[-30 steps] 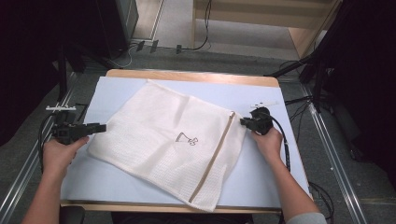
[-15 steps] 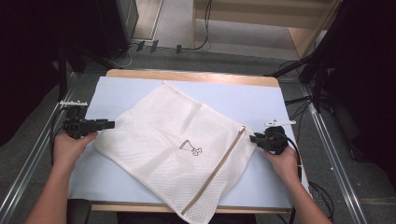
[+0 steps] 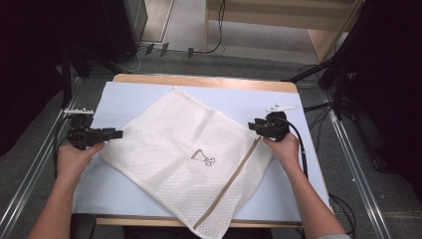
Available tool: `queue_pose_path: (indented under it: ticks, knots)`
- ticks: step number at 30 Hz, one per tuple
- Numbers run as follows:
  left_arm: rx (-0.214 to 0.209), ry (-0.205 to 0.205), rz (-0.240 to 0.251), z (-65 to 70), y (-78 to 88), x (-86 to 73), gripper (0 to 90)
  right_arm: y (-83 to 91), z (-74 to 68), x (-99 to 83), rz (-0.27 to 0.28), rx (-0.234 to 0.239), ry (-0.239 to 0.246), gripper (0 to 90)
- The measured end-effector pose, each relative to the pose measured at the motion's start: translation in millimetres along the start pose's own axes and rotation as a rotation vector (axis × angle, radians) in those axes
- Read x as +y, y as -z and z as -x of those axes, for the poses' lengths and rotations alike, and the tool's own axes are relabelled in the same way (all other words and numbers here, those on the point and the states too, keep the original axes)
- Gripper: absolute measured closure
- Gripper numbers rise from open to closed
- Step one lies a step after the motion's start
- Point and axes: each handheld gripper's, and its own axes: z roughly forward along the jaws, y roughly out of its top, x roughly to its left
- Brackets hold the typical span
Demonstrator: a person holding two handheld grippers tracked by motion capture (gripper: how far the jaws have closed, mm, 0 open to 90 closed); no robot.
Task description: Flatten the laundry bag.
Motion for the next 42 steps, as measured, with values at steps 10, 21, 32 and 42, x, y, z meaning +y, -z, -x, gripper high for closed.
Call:
queue_pose_path:
  ticks: [10, 21, 32, 42]
  knots:
    - [0.012, -0.004, 0.001, 1.4, 4.8, -5.9, 51.6, -49.8, -11.4, 14.3, -0.059, 0.051, 0.024, 51.7]
    - [0.028, 0.003, 0.003, -0.6, 10.5, -10.1, 51.5, -69.6, -25.5, 13.8, -0.113, 0.042, 0.089, 78.3]
    - [0.029, 0.000, -0.004, 0.7, 9.2, -9.9, 51.4, -63.3, -13.6, 13.5, -0.124, 0.029, 0.019, 88.9]
    - [0.014, -0.008, -0.043, 13.3, -6.7, -13.6, 51.5, -38.2, 26.4, -0.2, -0.099, -0.100, -0.092, 88.7]
